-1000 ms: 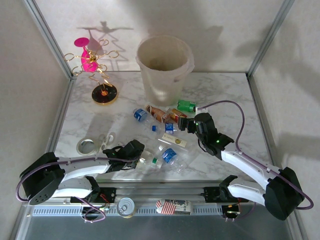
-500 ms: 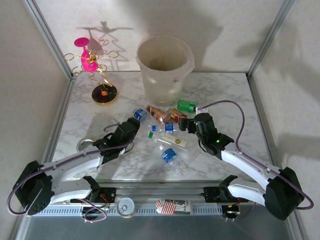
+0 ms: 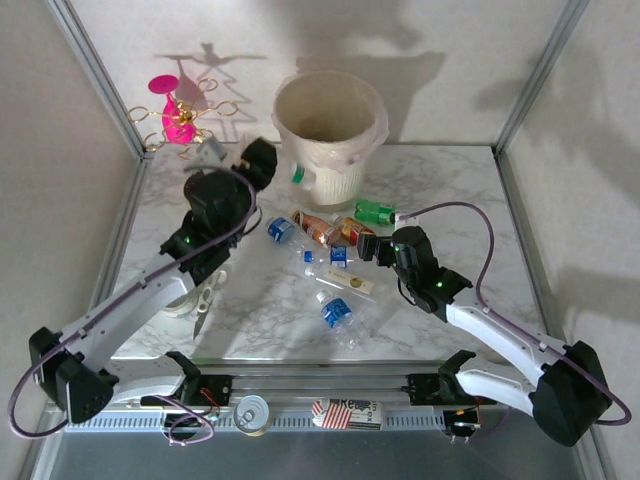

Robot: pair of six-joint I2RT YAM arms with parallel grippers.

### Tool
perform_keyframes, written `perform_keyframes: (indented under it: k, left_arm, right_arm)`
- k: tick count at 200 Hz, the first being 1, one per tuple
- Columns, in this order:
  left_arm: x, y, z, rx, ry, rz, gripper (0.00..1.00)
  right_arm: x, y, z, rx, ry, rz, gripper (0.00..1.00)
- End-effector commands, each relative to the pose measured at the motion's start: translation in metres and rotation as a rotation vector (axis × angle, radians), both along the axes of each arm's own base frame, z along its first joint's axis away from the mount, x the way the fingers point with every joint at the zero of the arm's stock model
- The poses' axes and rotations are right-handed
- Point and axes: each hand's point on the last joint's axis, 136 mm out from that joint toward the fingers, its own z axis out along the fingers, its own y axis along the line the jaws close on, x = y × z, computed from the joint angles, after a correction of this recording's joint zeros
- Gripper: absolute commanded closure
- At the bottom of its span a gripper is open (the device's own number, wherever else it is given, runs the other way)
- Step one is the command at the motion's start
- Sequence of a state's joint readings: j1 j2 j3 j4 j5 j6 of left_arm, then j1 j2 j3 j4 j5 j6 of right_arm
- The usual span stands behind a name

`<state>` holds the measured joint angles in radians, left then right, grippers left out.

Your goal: Put the plastic bottles in the bin

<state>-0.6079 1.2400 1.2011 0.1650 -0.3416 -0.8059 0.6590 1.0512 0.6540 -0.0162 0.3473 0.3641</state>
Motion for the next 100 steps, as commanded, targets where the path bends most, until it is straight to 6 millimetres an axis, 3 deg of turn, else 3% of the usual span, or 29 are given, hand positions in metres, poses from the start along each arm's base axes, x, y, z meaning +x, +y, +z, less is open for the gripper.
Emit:
perform_keyframes:
  k: [1,29,56,100]
  left_arm:
    - [0.019,-0.013,0.047,0.117,-0.112,-0.033,0.54]
    - [0.053,-0.022,0.073,0.156,-0.157,-0.016,0.54]
    - [0.083,-0.036,0.079,0.185,-0.173,-0.006,0.55]
    - [0.134,-0.06,0.057,0.255,-0.129,0.007,0.56]
  right_arm:
    - [-0.005,0.0,0.002,0.04,0.006,0.0,0.01]
    - [-0.011,-0.001,0.005,0.08,0.003,0.002,0.01]
    - [-0.016,-0.001,0.006,0.108,0.008,0.011,0.01]
    - [-0.024,0.007,0.005,0.149,0.028,0.066,0.01]
